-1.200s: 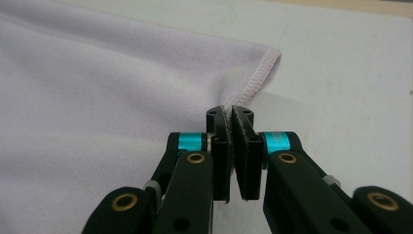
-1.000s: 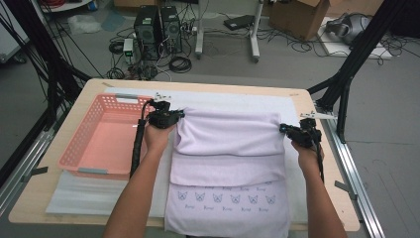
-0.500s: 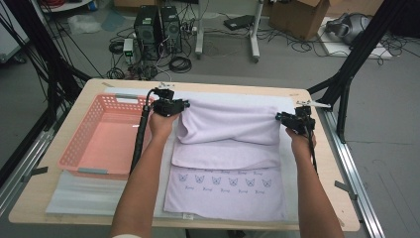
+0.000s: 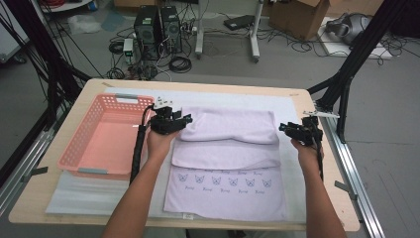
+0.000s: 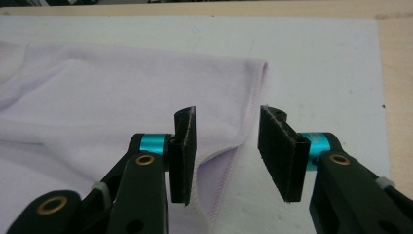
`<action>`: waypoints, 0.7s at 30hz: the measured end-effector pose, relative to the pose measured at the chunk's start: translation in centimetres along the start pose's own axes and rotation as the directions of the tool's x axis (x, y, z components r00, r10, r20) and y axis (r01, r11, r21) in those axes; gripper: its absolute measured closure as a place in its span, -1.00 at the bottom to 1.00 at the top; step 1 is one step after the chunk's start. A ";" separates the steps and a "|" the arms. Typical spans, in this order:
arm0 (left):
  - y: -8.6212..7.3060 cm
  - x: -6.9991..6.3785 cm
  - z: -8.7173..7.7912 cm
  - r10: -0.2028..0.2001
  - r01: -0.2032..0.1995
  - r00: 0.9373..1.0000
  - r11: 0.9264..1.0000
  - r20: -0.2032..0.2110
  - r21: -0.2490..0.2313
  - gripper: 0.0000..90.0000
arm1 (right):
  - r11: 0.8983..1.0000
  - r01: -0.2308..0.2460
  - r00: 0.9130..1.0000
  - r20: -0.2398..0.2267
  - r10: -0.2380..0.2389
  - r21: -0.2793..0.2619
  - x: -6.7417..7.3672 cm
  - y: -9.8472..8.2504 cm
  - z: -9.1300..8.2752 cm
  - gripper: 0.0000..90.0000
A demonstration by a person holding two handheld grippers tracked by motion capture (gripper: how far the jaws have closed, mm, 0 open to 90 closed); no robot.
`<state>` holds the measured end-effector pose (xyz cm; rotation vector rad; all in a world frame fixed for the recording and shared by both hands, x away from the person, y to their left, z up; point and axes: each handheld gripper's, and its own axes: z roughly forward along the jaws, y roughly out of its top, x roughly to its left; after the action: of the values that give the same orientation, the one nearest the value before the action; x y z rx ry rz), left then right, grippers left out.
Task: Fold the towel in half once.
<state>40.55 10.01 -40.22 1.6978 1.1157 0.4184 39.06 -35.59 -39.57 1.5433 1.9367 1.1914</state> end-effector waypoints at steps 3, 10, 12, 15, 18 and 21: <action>-1.0 -0.4 -0.5 0.005 -0.005 1.000 1.000 0.001 0.016 0.18 | 1.000 0.020 1.000 -0.016 -0.020 -0.016 0.6 -0.3 -0.9 0.30; -3.1 -1.6 -1.8 0.028 -0.029 1.000 0.999 0.014 0.045 0.13 | 0.999 0.032 0.999 -0.043 -0.031 0.025 1.2 -2.9 -1.6 0.33; -3.9 -2.0 -2.1 0.038 -0.039 0.999 0.997 0.015 0.062 0.13 | 0.998 0.042 0.998 -0.050 -0.040 0.036 1.4 -3.8 -1.7 0.32; -4.9 -2.3 -2.7 0.055 -0.056 0.998 0.994 0.007 0.096 0.10 | 0.997 0.050 0.997 -0.066 -0.047 0.053 1.8 -5.0 -2.1 0.28; -5.5 -2.7 -3.4 0.073 -0.073 0.997 0.992 0.004 0.106 0.07 | 0.997 0.067 0.993 -0.101 -0.062 0.047 2.3 -6.0 -2.5 0.26; -6.0 -2.7 -4.3 0.070 -0.070 0.998 0.991 0.000 0.111 0.04 | 0.995 0.087 0.989 -0.128 -0.080 0.051 2.9 -6.9 -2.9 0.25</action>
<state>33.25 10.46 -43.08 1.8384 1.1020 0.4107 31.84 -34.21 -42.92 1.4300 2.1109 1.2351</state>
